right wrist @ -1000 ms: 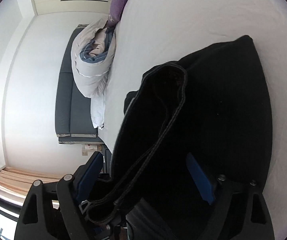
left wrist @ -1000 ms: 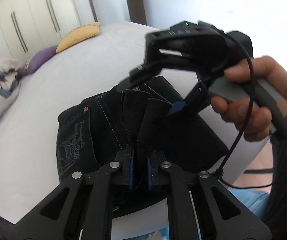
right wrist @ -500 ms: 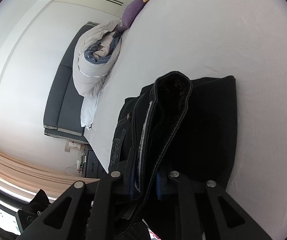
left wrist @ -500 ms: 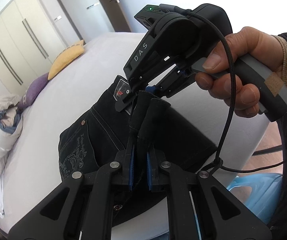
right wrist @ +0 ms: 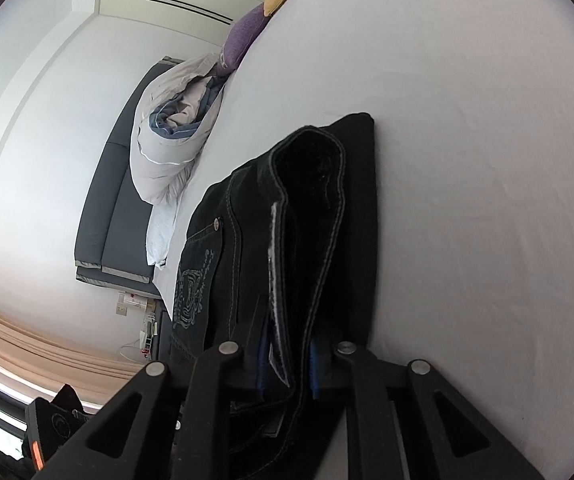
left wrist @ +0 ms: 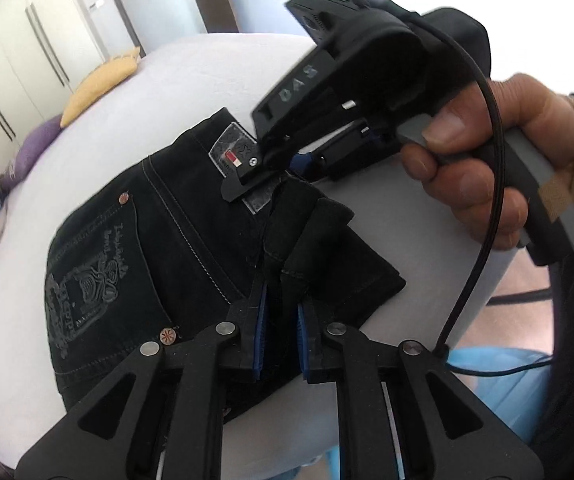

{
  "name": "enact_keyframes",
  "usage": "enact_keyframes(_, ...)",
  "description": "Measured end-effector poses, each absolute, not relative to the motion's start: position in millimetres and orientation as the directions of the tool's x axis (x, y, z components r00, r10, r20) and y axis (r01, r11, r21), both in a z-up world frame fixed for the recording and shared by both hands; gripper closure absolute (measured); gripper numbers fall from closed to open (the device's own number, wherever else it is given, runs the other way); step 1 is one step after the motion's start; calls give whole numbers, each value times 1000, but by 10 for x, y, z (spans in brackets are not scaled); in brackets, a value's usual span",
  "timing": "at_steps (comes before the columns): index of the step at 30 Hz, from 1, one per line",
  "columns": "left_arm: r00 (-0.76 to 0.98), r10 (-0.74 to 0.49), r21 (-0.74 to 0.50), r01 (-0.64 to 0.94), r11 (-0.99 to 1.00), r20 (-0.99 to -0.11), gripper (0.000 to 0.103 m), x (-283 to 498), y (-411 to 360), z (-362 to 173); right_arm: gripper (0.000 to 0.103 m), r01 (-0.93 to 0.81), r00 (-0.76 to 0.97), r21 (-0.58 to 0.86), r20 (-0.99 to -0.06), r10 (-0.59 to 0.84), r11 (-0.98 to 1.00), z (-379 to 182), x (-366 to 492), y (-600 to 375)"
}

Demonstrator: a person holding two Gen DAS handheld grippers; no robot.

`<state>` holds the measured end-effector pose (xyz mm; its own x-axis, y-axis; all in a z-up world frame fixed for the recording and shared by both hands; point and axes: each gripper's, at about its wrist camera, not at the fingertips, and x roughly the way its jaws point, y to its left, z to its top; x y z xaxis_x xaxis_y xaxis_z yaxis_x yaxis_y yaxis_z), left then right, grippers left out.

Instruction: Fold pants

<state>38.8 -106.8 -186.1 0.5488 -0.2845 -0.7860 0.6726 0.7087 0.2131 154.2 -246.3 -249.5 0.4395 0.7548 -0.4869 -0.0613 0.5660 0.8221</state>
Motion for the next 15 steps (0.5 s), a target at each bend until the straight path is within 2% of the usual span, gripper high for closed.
enact_keyframes(4,520,-323,163,687,708,-791,87,329,-912,-1714,86,-36,431,836,-482,763,548,-2488,1556,-2498)
enact_keyframes(7,491,-400,74,697,713,-774,72,288,-704,-1502,79,-26,436,827,-497,751,562,-2449,1481,-2577)
enact_keyframes(8,492,-418,51,691,721,-763,48,297,-627,-1433,78,-9,441,826,-502,744,563,-2443,1462,-2617)
enact_keyframes(10,536,-436,35,659,751,-723,20,339,-455,-1299,75,18,456,822,-514,727,569,-2394,1411,-2722)
enact_keyframes(12,564,-446,2,622,783,-695,20,451,-289,-1189,70,42,484,786,-556,676,617,-2262,1359,-2813)
enact_keyframes(15,564,-473,-87,577,812,-677,20,691,-67,-1168,70,-58,506,872,-394,767,486,-2023,1382,-2843)
